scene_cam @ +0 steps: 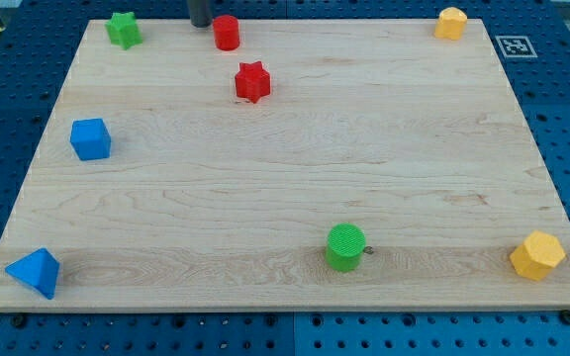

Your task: Keep the red circle into the red star

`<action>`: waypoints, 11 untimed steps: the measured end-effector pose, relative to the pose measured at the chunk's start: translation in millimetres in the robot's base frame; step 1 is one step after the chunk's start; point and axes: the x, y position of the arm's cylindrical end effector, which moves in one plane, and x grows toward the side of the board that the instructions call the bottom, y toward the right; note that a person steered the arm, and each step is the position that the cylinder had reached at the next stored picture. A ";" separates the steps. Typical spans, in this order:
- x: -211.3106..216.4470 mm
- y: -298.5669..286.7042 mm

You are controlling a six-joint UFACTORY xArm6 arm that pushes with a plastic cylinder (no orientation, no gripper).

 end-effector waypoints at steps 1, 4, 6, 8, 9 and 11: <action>0.1 25.6; 56.6 30.6; 74.6 14.1; 95.7 53.6; 95.8 61.5; 57.1 33.9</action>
